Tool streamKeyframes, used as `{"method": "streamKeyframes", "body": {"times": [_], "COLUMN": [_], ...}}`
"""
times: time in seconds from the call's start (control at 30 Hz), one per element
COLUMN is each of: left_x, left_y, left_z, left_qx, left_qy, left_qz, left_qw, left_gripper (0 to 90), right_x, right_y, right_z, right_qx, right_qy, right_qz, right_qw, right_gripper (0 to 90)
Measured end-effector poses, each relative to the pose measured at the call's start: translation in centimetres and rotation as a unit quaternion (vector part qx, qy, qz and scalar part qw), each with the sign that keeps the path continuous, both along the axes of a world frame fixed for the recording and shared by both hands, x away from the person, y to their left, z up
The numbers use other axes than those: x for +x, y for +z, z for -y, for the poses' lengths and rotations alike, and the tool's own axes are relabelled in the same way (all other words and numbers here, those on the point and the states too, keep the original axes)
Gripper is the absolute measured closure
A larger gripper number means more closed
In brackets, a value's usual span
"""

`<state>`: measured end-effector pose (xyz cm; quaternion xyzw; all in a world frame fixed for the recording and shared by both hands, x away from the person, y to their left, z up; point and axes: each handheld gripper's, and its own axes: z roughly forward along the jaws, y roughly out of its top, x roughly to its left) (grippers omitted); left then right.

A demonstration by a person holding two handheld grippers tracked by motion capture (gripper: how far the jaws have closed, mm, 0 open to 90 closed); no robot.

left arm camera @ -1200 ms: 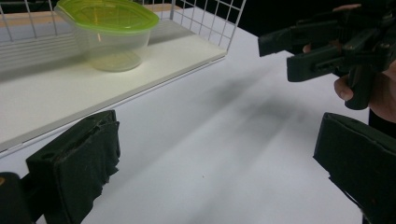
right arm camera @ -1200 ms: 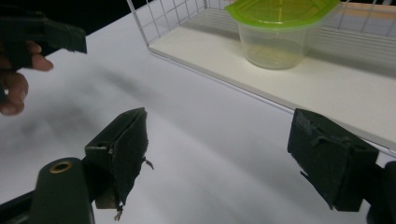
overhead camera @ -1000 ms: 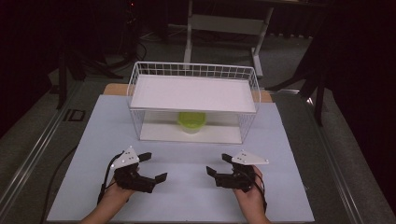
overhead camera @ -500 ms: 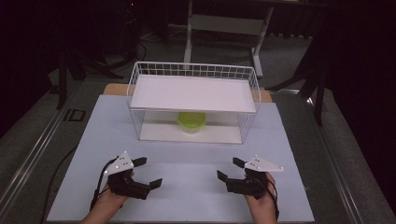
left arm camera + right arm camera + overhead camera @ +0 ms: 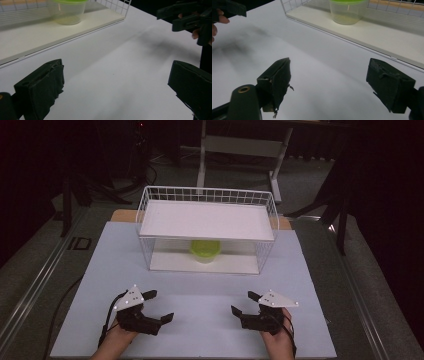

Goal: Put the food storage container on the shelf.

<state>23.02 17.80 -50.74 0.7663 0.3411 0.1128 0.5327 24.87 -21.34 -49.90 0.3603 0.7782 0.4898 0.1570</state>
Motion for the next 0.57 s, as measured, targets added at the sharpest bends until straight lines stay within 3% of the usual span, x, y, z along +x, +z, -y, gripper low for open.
{"method": "streamKeyframes", "body": {"times": [0.13, 0.57], "left_x": [-0.25, -0.04], "left_y": [0.04, -0.29], "left_z": [0.1, -0.44], "left_qx": [0.003, -0.006], "left_qy": [-0.006, -0.002], "left_qz": [0.006, -0.005], "left_qw": [1.0, 1.0], "left_gripper": [1.2, 1.2], "right_x": [0.22, 0.71], "right_y": [-0.26, -0.63], "right_z": [0.09, 0.55], "right_qx": [0.004, 0.011], "right_qy": [0.001, -0.003], "right_qz": [-0.001, -0.009], "right_qw": [1.0, 0.9999], "right_gripper": [19.4, 19.2]}}
